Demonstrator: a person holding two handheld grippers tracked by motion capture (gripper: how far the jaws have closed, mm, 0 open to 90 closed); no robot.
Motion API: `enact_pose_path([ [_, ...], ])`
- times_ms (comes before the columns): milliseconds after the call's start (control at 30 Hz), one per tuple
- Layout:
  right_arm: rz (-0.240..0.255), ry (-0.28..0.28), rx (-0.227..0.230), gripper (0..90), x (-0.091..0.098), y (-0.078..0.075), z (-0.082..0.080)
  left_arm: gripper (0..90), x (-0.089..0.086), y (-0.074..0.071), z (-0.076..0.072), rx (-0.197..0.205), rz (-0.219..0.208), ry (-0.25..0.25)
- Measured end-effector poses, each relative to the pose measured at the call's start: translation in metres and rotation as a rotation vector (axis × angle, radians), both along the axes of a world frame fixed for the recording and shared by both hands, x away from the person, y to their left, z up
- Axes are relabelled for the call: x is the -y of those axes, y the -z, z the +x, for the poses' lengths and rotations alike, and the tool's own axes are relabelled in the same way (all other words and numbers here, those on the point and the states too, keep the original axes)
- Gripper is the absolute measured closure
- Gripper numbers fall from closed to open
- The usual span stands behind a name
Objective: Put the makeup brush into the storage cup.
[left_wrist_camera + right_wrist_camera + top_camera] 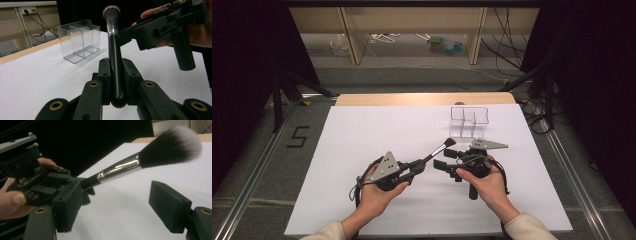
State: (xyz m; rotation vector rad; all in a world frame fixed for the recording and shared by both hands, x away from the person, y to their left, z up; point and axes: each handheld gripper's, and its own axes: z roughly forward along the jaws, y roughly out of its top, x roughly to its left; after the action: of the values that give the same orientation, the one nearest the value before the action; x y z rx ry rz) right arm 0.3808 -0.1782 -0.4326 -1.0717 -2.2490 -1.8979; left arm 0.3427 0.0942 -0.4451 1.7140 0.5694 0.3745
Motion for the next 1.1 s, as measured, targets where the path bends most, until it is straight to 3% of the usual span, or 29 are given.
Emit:
enact_pose_path([
  [100, 0.014, 0.005, -0.026, 27.6, -0.0018, 0.0003, 0.0009, 78.4, 0.0009, 0.0003, 0.0000, -0.002, 0.001, 0.002],
  [133, 0.016, 0.013, -0.006, 27.6, -0.0021, 0.0013, 0.0024, 78.5, 0.0014, 0.0005, -0.0003, -0.007, -0.002, 0.003],
  [200, 0.020, 0.012, -0.032, 27.6, -0.0029, 0.0008, 0.0025, 78.4, 0.0017, 0.0007, -0.0005, -0.007, -0.002, 0.003],
  [300, 0.023, 0.017, -0.020, 27.6, -0.0041, 0.0021, 0.0039, 78.4, 0.0020, 0.0006, -0.0002, 0.003, 0.002, 0.004],
  [433, 0.032, 0.024, -0.050, 27.6, -0.0055, 0.0017, 0.0032, 78.4, 0.0028, 0.0010, -0.0005, 0.002, 0.004, 0.001],
  [500, 0.048, 0.035, -0.036, 27.6, -0.0074, 0.0030, 0.0053, 78.4, 0.0040, 0.0016, -0.0008, -0.002, 0.002, 0.000],
  [667, 0.075, 0.046, -0.060, 28.4, -0.0089, 0.0026, 0.0066, 78.4, 0.0048, 0.0021, -0.0011, 0.003, 0.010, 0.000],
  [1100, 0.111, 0.068, -0.057, 51.5, -0.0087, 0.0018, 0.0054, 78.4, 0.0089, 0.0041, -0.0032, 0.013, 0.019, -0.003],
])
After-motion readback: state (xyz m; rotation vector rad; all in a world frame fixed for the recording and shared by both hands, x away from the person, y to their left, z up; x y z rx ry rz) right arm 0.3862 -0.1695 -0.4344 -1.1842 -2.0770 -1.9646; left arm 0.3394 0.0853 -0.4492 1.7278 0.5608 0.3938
